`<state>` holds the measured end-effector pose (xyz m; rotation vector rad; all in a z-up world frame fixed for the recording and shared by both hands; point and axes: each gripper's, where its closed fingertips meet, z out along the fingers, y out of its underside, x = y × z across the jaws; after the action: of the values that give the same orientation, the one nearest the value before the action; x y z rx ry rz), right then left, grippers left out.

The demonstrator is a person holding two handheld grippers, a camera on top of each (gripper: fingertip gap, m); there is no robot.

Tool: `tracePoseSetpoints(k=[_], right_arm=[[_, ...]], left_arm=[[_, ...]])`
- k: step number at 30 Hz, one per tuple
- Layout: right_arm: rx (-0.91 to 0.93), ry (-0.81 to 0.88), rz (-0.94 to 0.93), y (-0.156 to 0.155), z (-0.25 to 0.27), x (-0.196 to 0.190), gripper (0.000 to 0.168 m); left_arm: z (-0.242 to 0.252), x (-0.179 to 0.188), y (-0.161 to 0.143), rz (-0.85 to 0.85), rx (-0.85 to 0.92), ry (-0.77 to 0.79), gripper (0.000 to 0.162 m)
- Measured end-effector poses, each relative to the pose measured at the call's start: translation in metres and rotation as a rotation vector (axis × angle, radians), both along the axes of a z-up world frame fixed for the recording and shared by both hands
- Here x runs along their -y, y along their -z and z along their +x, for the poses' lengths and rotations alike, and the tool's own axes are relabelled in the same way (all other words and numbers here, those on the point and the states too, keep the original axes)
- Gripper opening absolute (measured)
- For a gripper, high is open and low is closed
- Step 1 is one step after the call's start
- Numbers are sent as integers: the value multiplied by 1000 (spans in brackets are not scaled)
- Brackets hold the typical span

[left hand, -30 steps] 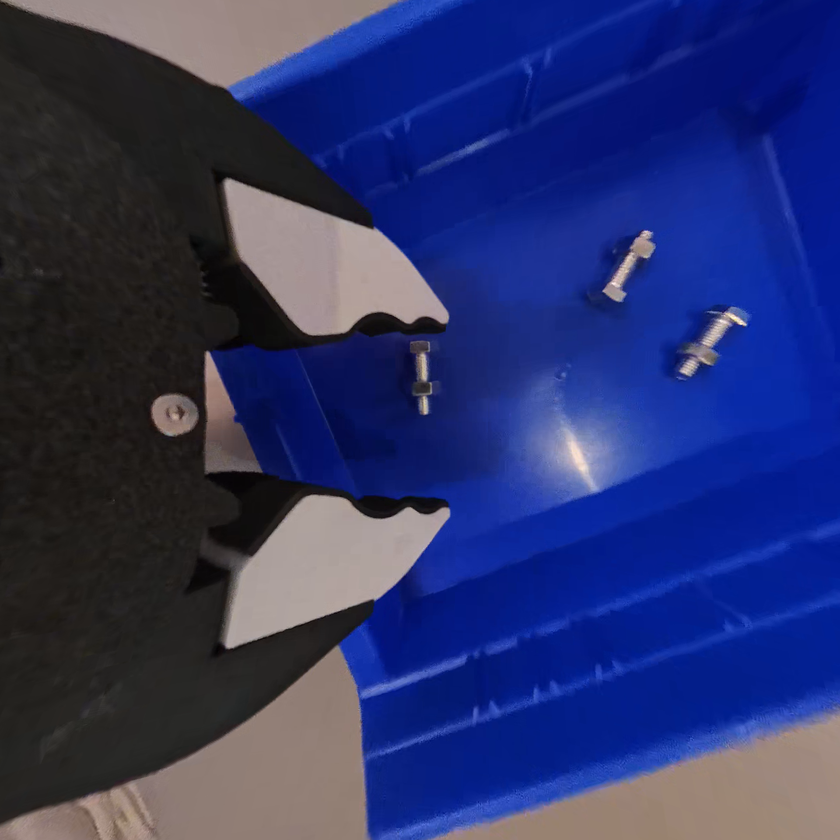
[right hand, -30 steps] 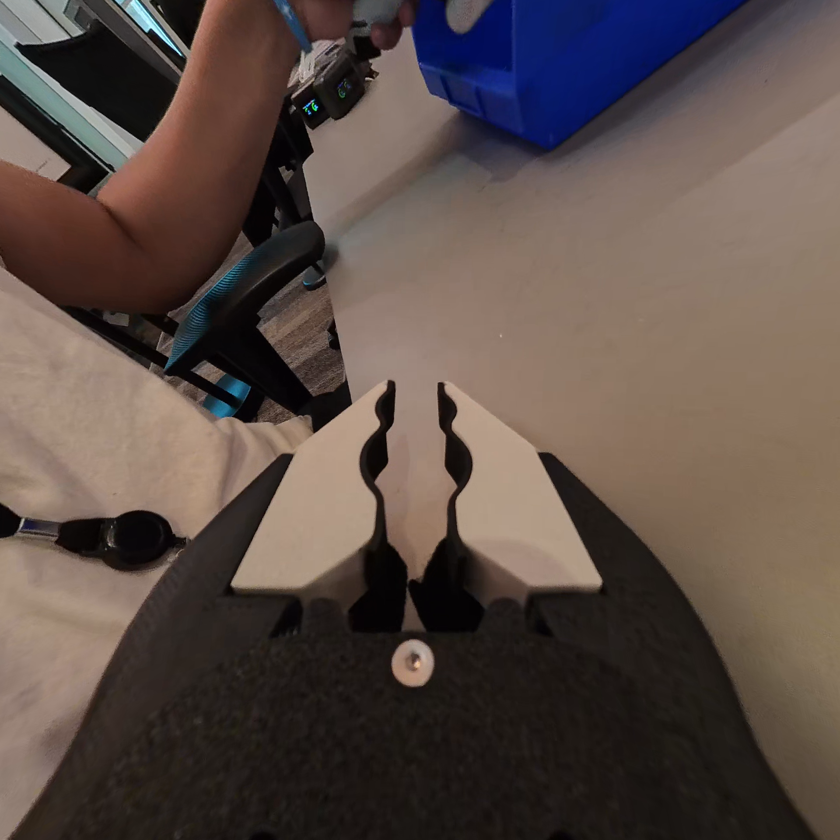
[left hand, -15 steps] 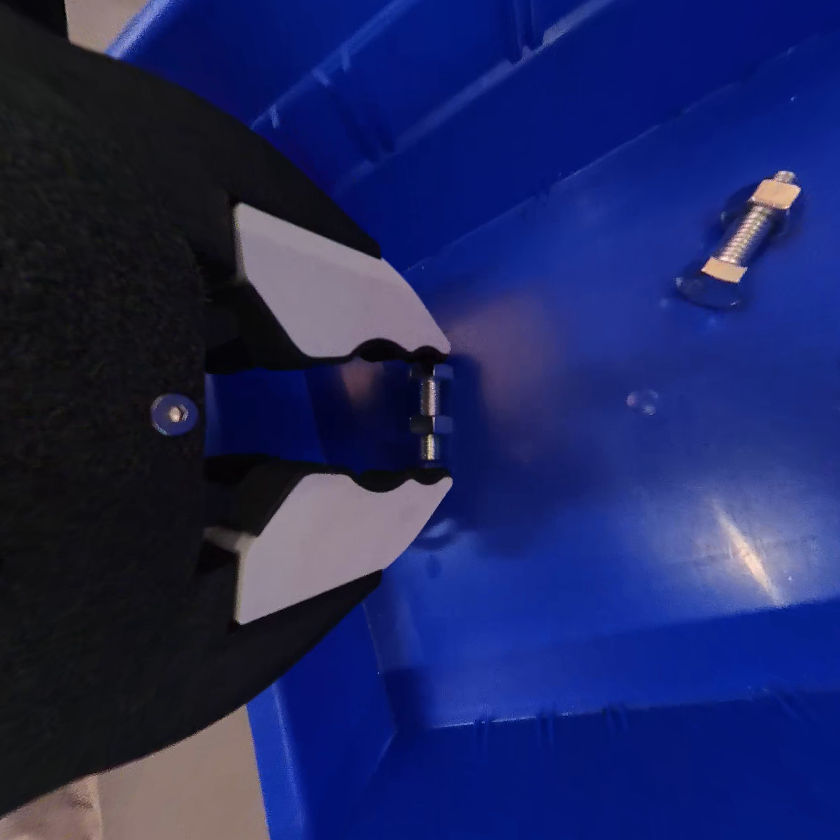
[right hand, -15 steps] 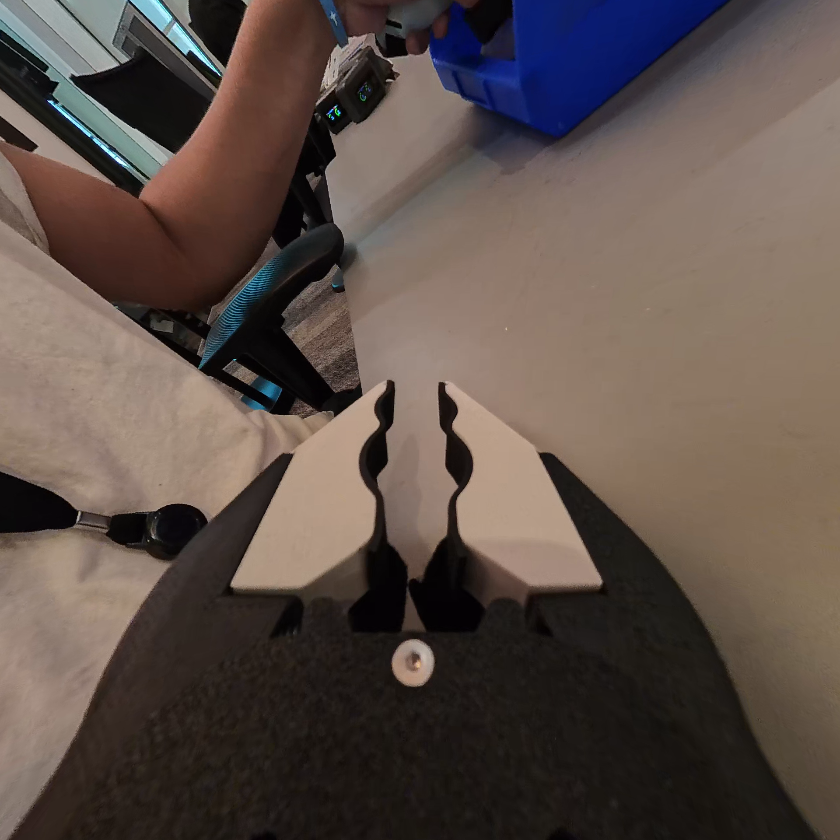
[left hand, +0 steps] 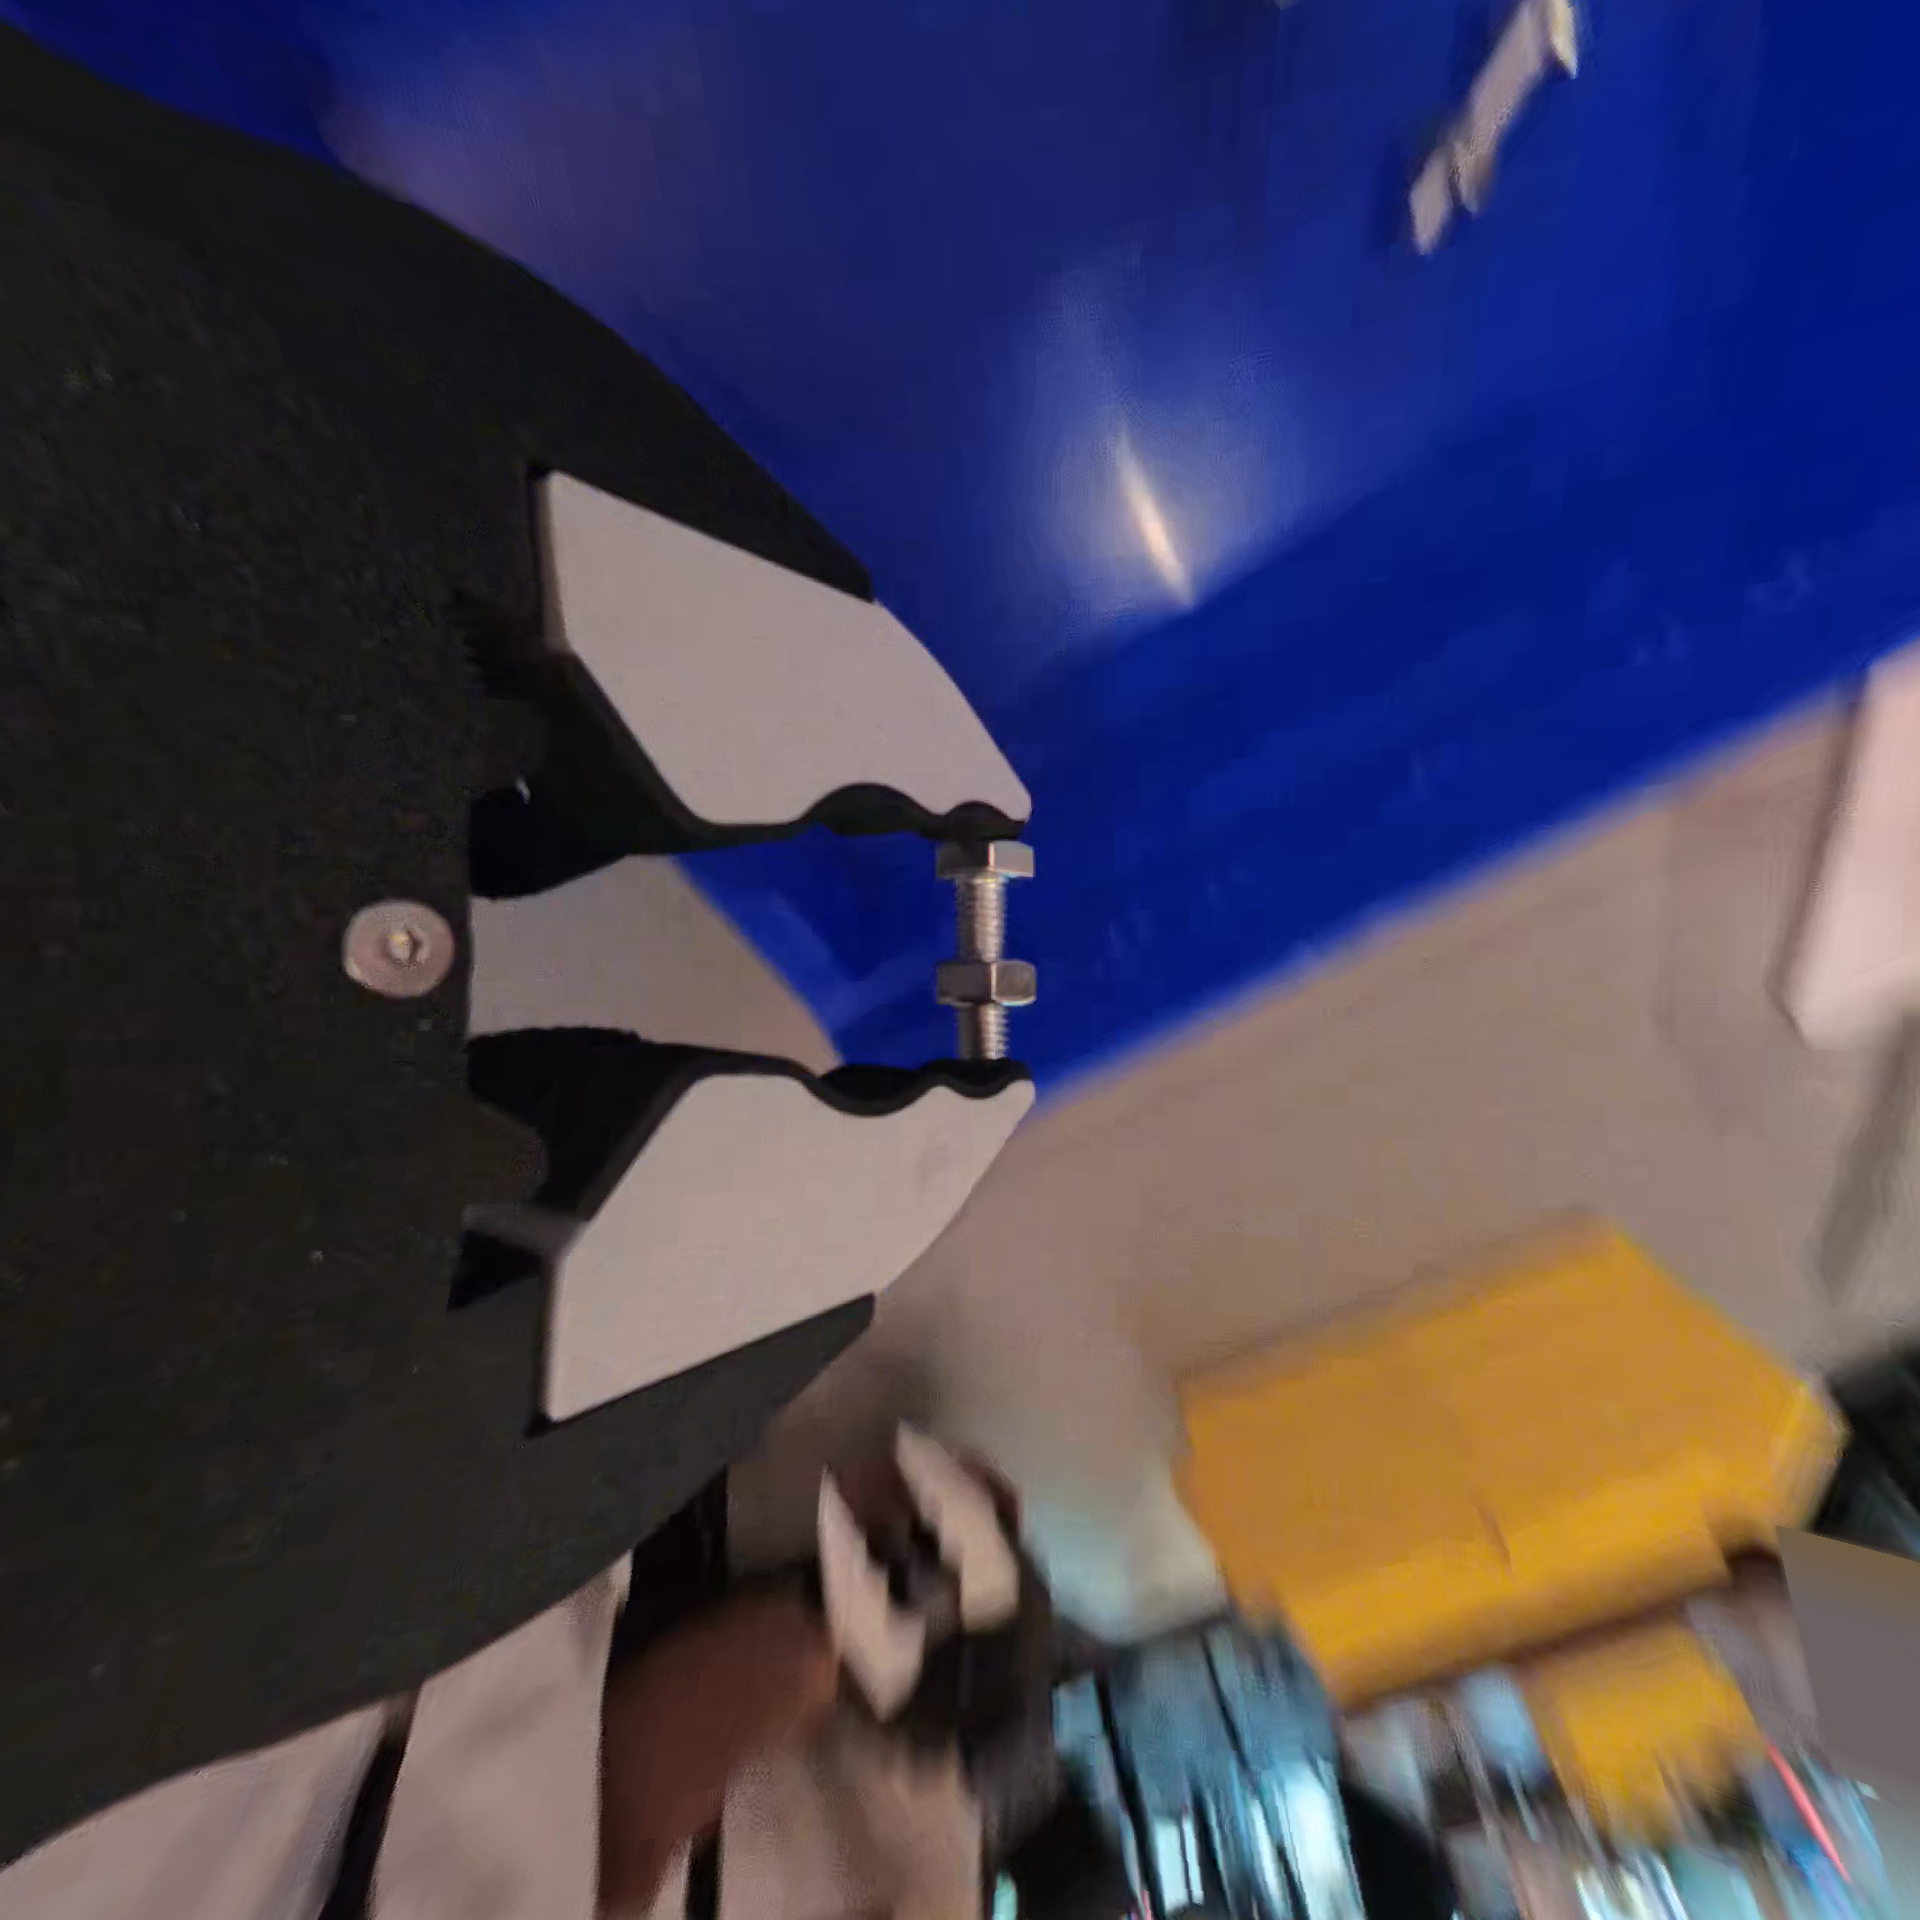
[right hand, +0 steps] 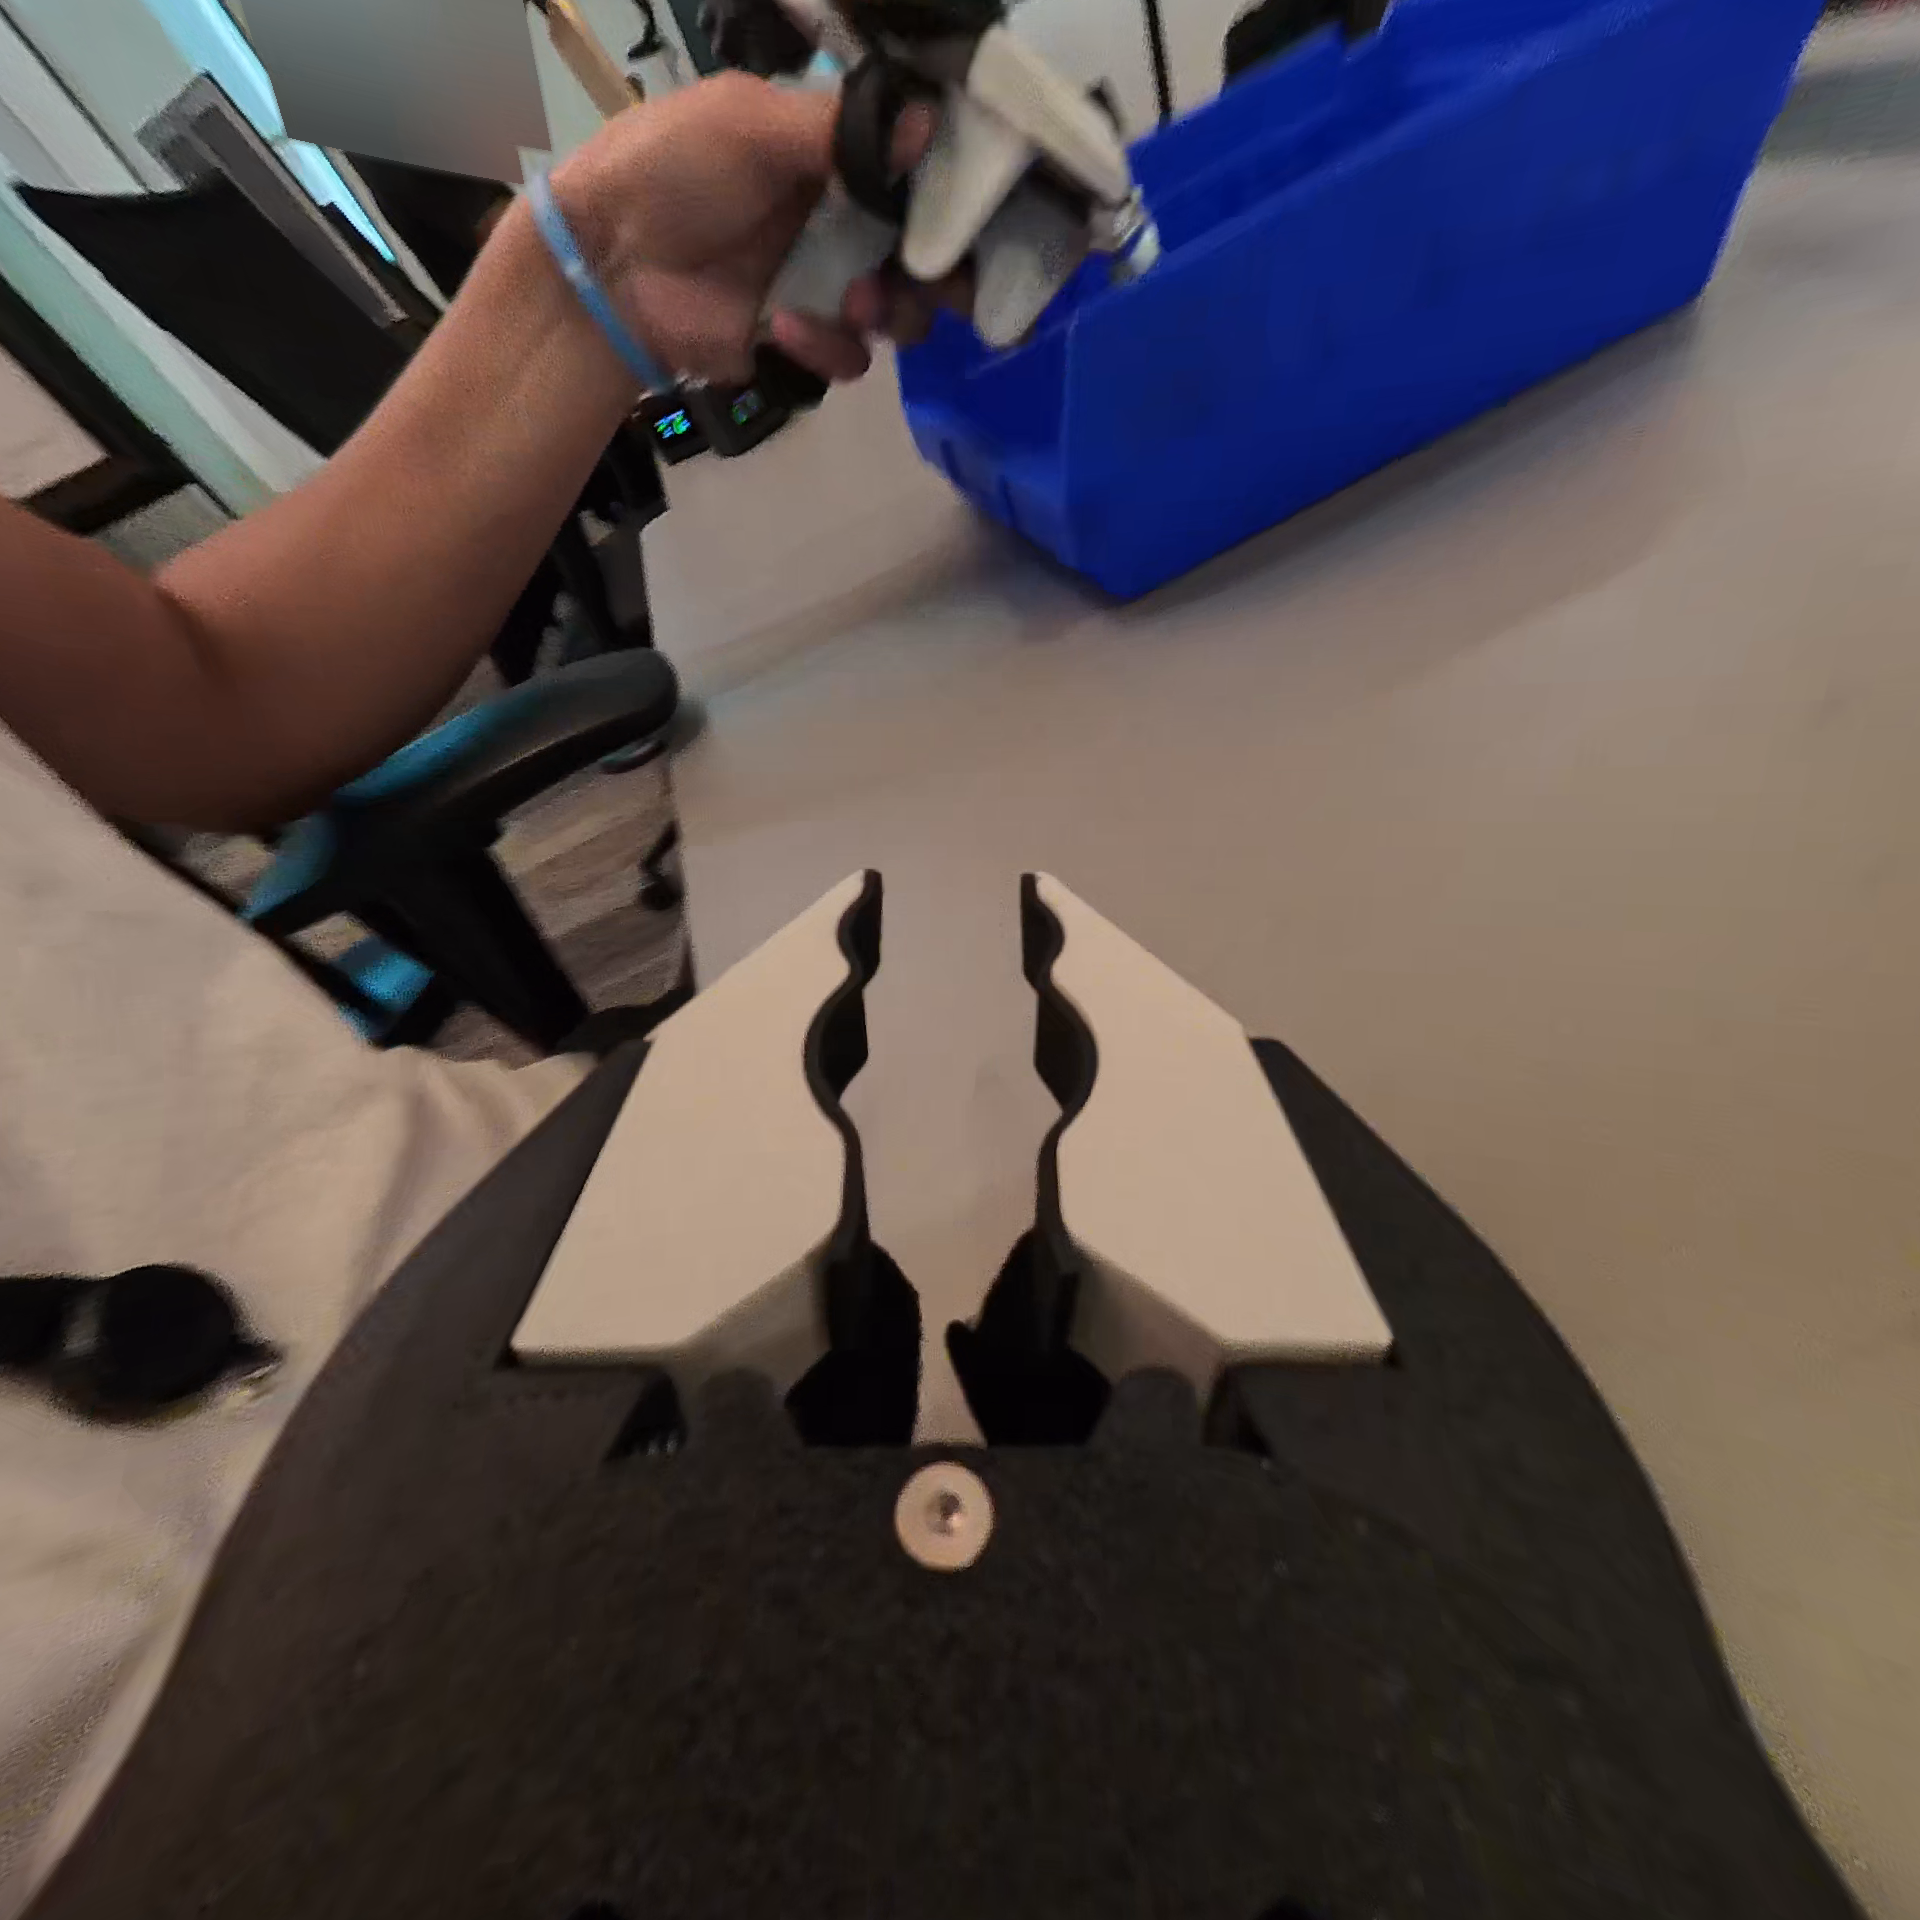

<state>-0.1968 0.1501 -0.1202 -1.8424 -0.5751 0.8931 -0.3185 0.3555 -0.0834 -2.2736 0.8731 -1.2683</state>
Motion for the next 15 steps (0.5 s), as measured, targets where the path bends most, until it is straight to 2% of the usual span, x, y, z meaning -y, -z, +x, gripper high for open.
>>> tracePoseSetpoints(k=[1,4,7,9,11,15], right_arm=[[19,21,65,-8,2,-6,28],[80,60,235,-33,2,-20,32],[133,43,337,-52,-6,-23,33],[172,3,361,-54,-14,-20,34],[191,-11,398,-54,-20,-15,35],[238,-5,439,-49,-24,-6,35]], left_arm=[[11,17,-14,-49,108,47,40],[42,75,-36,-220,308,231,40],[67,132,-49,-384,420,418,40],[79,164,-52,-470,471,531,40],[88,186,-50,-548,501,603,40],[100,207,-31,-612,490,634,40]])
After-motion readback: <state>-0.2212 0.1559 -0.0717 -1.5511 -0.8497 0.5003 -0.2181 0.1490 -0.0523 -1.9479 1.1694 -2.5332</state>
